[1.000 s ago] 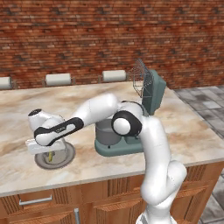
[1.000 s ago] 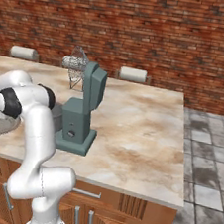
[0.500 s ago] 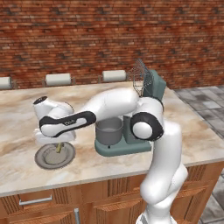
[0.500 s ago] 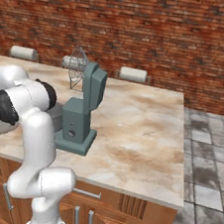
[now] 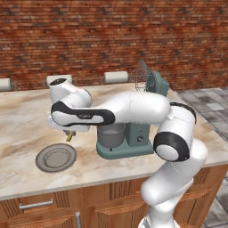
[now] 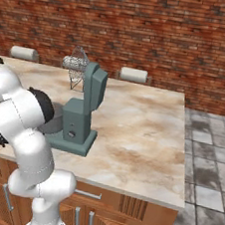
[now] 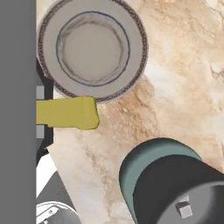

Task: Add butter and sugar cubes to the stand mixer bowl and then turn on the stand mixer to begin making frosting.

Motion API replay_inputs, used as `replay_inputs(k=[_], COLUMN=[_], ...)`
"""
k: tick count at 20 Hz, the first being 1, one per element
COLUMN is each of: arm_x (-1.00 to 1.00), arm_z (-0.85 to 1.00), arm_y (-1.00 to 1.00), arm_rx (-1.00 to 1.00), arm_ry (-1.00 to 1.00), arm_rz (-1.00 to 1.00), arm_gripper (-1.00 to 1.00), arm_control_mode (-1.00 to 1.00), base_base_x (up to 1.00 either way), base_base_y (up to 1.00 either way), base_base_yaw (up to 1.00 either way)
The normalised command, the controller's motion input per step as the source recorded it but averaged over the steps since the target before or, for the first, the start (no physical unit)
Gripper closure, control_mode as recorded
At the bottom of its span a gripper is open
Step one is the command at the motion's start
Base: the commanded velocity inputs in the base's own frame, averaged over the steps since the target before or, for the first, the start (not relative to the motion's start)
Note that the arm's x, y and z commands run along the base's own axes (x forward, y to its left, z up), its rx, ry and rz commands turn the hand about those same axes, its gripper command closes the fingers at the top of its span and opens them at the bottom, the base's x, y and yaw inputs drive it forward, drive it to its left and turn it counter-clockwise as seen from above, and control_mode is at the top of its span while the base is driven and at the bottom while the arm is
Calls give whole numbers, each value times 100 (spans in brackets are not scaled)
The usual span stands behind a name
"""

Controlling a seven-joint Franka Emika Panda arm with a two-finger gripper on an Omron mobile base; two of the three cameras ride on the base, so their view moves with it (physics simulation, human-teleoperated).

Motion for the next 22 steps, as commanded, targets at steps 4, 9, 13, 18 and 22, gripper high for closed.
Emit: replay_inputs(k=[4, 9, 13, 18, 22], arm_x=[0, 0, 0, 4, 9], arm_z=[62, 35, 8, 0, 0], arm_y=[-48, -52, -60, -60, -49], arm_rx=[2, 0, 0, 0, 0], arm_ry=[0, 0, -4, -8, -9], arm_rz=[-16, -17, -17, -14, -12], arm_gripper=[100, 100, 100, 100, 100], arm_control_mode=[-100, -100, -100, -100, -100], base_base_x=[0, 0, 0, 0, 0], base_base_y=[0, 0, 0, 0, 0], base_base_yaw=[0, 0, 0, 0, 0])
